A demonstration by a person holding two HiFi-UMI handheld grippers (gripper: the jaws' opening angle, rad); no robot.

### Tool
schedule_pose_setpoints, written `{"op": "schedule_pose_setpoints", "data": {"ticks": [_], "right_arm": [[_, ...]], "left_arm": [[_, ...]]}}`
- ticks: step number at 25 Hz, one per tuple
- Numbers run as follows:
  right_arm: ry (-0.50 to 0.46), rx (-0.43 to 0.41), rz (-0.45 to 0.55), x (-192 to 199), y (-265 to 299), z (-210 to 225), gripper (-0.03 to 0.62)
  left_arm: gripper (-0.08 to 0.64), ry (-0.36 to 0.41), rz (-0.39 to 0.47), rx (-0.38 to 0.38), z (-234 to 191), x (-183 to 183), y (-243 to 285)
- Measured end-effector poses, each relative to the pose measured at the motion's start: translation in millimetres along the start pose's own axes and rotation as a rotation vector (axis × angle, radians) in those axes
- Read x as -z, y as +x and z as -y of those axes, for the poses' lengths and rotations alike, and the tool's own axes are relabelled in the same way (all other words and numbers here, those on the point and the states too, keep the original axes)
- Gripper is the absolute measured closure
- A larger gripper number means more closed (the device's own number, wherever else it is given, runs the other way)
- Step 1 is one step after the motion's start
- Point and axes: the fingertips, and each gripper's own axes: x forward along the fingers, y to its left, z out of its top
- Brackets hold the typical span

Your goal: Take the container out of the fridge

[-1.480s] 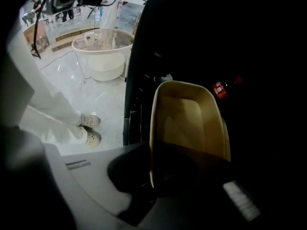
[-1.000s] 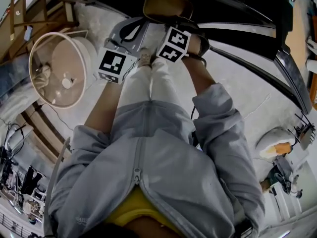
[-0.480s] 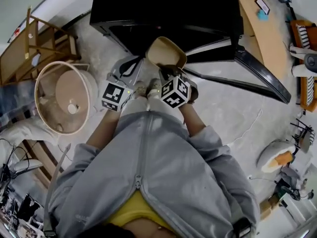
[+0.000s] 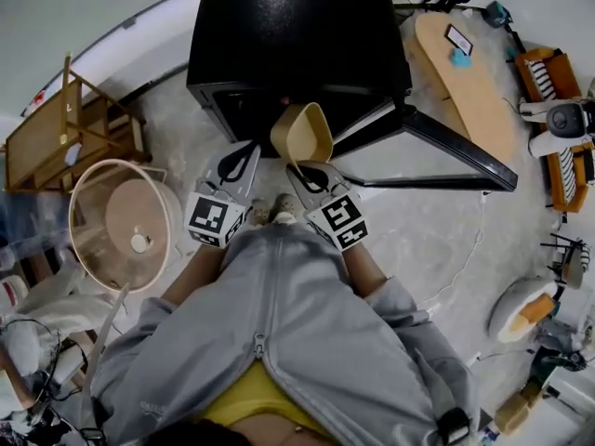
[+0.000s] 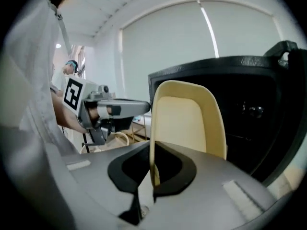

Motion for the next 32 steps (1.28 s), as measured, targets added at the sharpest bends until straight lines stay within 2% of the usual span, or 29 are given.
{"op": "schedule_pose_setpoints", "data": {"ticks": [4,7,10,14,17,21,26,32], "right_arm": [[0.014,0.011,0.170,-31.0,-11.0,-4.1,0.591],[0.015,0.055,0.312,-60.5,-35.1,-4.2,0.591],[0.000,0.125,0.433,-89.0,-58.4,0.8,0.591],[-0.040,0.266,0.536,-122.3,-82.1,14.6,0.591],[-0.085,0.359,0.583,-148.0,-93.5,23.2,0.591],[-0.103,0.427,0.603,-169.2,-99.3,36.7,0.591],[-0.106,0.460,0.602,-183.7,-97.8,48.3,0.591],[-0.101,0.459,0.591,-184.6,-97.0,47.8,0.591]], "left_arm": [[0.555,0.035,0.043,-0.051,-1.8,-15.2,-8.5],[0.555,0.069,0.090,-0.083,3.3,-34.6,-16.2],[0.555,0.090,0.141,-0.093,8.6,-56.6,-20.4],[0.555,0.129,0.169,-0.106,11.7,-83.2,-23.0],[0.555,0.141,0.184,-0.117,10.2,-102.6,-22.3],[0.555,0.182,0.201,-0.146,3.4,-125.9,-17.0],[0.555,0.198,0.235,-0.170,-4.9,-145.9,-16.7],[0.555,0.195,0.245,-0.175,-7.4,-147.2,-16.9]]}}
